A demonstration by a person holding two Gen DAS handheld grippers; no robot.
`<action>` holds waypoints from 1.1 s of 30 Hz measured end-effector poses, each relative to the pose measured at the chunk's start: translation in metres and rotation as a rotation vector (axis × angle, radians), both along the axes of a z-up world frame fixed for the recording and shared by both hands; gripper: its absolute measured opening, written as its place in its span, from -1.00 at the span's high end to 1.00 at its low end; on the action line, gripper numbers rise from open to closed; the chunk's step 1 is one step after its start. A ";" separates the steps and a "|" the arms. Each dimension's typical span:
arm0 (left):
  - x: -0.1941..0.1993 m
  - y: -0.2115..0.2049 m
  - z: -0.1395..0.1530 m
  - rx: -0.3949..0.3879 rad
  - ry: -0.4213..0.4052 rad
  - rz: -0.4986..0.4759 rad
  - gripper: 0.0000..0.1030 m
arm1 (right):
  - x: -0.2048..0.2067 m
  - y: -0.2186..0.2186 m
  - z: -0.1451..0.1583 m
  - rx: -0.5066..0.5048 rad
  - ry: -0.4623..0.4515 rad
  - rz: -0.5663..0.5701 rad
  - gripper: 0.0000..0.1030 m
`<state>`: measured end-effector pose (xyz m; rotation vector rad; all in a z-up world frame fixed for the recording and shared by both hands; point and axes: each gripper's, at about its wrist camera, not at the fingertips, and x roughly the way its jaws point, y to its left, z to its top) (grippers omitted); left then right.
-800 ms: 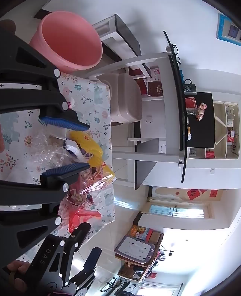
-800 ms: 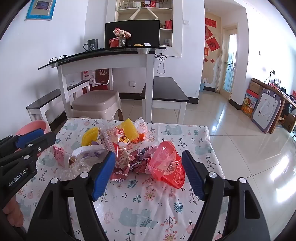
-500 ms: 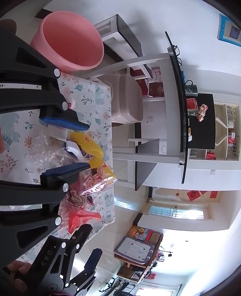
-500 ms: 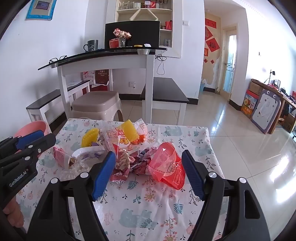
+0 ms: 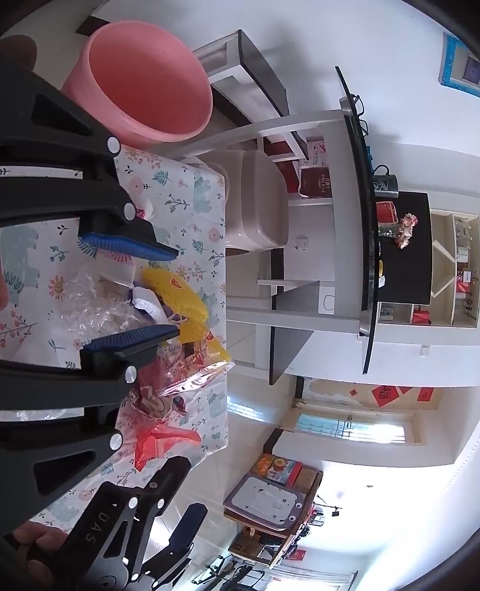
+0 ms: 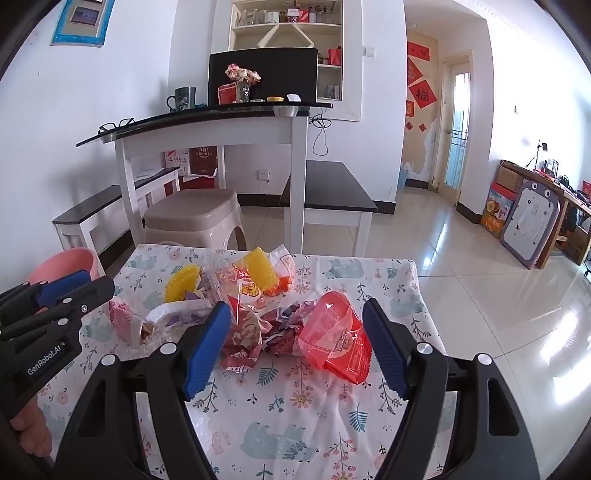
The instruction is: Collect trash
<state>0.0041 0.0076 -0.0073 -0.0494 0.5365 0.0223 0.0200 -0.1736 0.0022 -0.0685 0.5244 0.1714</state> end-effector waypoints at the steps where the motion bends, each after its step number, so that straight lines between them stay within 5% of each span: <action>1: 0.000 0.000 0.000 -0.001 0.000 0.000 0.31 | 0.000 -0.001 0.001 0.002 -0.004 -0.001 -0.44; 11: 0.003 0.005 -0.001 -0.011 0.002 0.018 0.31 | -0.010 -0.005 0.012 0.033 -0.099 -0.023 -0.45; 33: 0.003 0.008 -0.002 -0.013 0.005 0.020 0.31 | -0.008 -0.007 0.011 0.029 -0.098 -0.029 -0.44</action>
